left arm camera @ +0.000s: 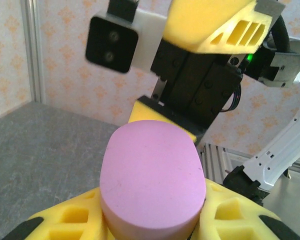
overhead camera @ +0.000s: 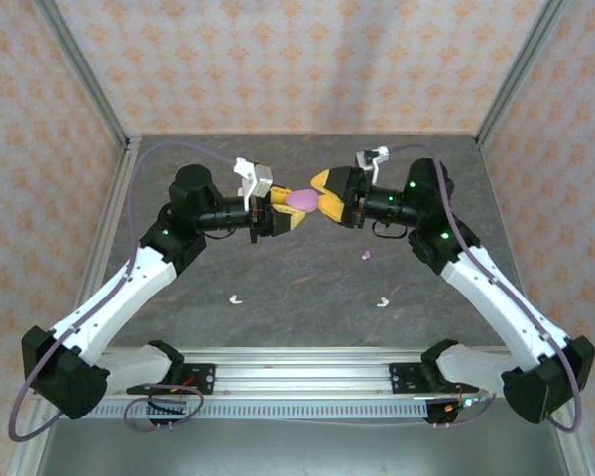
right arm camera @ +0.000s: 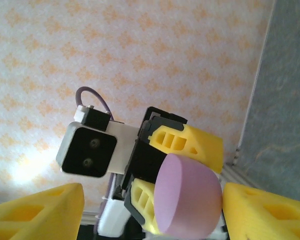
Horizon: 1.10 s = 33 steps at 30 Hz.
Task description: Insert the wireless bluetooth earbuds into the charging case
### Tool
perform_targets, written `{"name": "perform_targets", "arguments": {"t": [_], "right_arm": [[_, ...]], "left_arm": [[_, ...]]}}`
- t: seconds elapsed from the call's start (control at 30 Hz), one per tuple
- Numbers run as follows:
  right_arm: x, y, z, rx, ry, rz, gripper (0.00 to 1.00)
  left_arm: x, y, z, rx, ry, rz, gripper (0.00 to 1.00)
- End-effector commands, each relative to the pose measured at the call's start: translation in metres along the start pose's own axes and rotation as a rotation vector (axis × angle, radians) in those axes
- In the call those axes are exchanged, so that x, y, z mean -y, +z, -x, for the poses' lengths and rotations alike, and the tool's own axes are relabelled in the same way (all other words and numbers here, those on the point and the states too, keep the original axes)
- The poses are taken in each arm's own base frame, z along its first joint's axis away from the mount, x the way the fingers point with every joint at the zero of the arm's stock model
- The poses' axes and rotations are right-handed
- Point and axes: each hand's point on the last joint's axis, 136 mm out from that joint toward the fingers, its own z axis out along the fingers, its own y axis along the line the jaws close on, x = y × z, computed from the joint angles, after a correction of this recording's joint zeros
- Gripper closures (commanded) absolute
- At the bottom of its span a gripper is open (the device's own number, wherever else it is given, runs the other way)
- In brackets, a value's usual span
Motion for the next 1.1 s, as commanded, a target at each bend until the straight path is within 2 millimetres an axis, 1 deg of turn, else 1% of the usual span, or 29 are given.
{"name": "perform_targets", "arguments": {"t": [0.0,0.07,0.13,0.23,0.27,0.3,0.37,0.43,0.53,0.63,0.8,1.07], "right_arm": [[-0.028,-0.027,0.006,0.124,-0.345,-0.046,0.26],[-0.023,-0.041,0.006,0.161,-0.512,-0.154,0.26],[-0.016,-0.048,0.007,0.153,-0.649,-0.241,0.26],[-0.014,-0.047,0.003,0.101,-0.767,-0.262,0.28],[-0.015,-0.042,0.0,0.074,-0.789,-0.238,0.31],[-0.017,-0.038,-0.004,0.046,-0.801,-0.209,0.34],[-0.022,-0.03,-0.012,-0.011,-0.812,-0.15,0.36],[-0.024,-0.023,-0.021,-0.064,-0.832,-0.125,0.36],[-0.02,-0.012,-0.038,-0.147,-0.885,-0.124,0.31],[-0.012,-0.004,-0.05,-0.207,-0.915,-0.128,0.28],[-0.004,0.004,-0.052,-0.241,-0.936,-0.127,0.28],[-0.007,0.013,-0.054,-0.253,-0.943,-0.089,0.27]], "left_arm": [[0.01,-0.007,-0.004,-0.035,0.015,0.002,0.83],[0.014,-0.01,-0.008,-0.061,0.01,-0.002,0.83],[0.018,-0.014,-0.01,-0.08,0.012,-0.001,0.83],[0.021,-0.019,-0.011,-0.09,0.016,0.008,0.83],[0.023,-0.02,-0.011,-0.093,0.016,0.008,0.84],[0.025,-0.021,-0.012,-0.097,0.013,0.006,0.84],[0.028,-0.024,-0.012,-0.103,0.011,0.007,0.84],[0.032,-0.027,-0.009,-0.104,0.007,0.004,0.84],[0.038,-0.032,-0.004,-0.094,0.009,0.004,0.84],[0.041,-0.034,-0.002,-0.092,0.011,0.007,0.84],[0.043,-0.036,-0.001,-0.095,0.001,0.009,0.84],[0.045,-0.036,0.002,-0.093,-0.003,0.003,0.83]]}}
